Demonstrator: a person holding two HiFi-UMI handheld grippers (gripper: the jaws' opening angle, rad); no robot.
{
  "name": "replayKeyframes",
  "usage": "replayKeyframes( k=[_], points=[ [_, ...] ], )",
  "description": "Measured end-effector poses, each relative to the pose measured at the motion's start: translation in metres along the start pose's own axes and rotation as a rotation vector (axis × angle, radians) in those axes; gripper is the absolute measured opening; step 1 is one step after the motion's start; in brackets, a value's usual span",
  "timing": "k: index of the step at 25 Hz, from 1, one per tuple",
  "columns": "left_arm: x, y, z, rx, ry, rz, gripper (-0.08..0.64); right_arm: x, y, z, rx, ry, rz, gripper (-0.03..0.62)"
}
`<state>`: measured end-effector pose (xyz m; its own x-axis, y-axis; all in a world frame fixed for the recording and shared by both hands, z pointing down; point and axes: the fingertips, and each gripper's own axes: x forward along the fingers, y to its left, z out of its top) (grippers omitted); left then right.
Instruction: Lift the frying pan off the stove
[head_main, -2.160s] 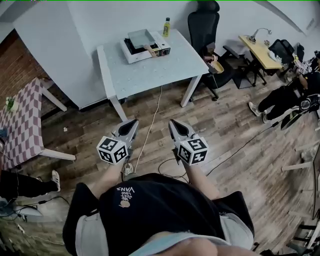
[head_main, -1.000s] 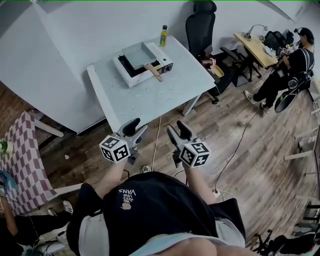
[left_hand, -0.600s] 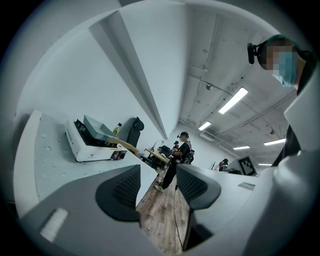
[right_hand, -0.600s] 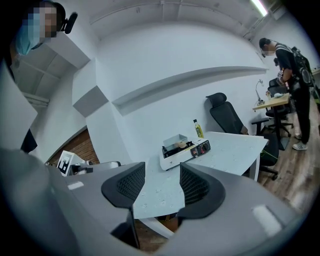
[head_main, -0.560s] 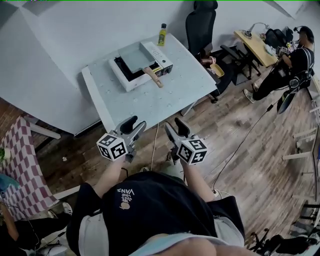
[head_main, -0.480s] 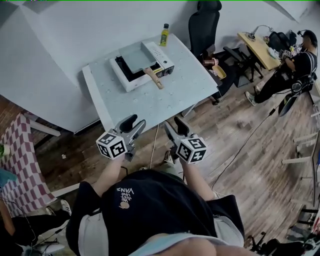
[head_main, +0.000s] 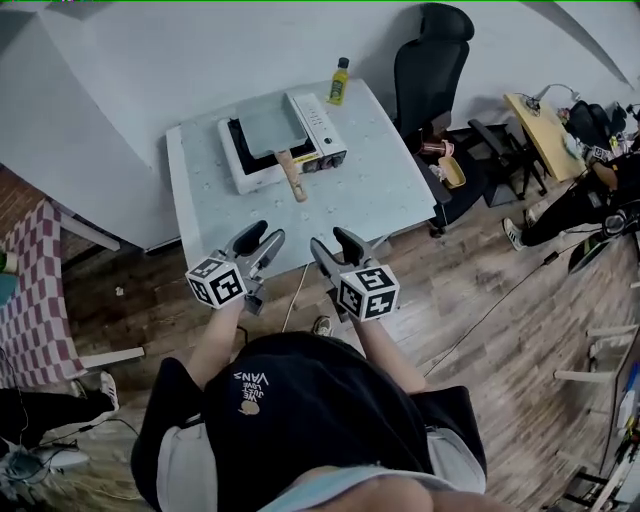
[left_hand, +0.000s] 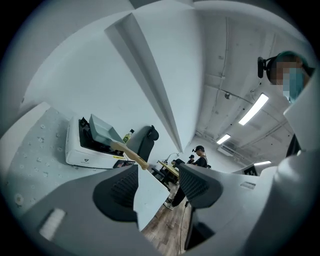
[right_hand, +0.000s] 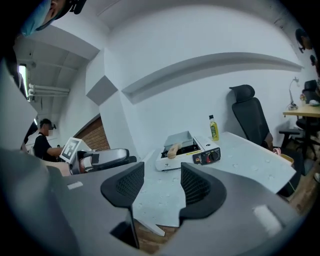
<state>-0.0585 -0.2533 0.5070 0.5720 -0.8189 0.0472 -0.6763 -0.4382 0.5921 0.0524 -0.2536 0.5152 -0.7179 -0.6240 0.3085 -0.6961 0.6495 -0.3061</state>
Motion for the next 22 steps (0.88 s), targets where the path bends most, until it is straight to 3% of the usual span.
replayKeyframes(
  k=[8, 14, 22],
  points=[
    [0.024, 0.025, 0.012, -0.106, -0.078, 0.092, 0.247, 0.023, -0.022, 0.000, -0.040, 0.045, 0.097, 0.219],
    [0.047, 0.053, 0.028, -0.183, -0.064, 0.072, 0.253, 0.056, -0.016, 0.003, -0.068, 0.073, 0.117, 0.219],
    [0.085, 0.093, 0.035, -0.366, 0.047, -0.040, 0.276, 0.098, -0.016, 0.009, -0.075, 0.075, 0.014, 0.219]
  ],
)
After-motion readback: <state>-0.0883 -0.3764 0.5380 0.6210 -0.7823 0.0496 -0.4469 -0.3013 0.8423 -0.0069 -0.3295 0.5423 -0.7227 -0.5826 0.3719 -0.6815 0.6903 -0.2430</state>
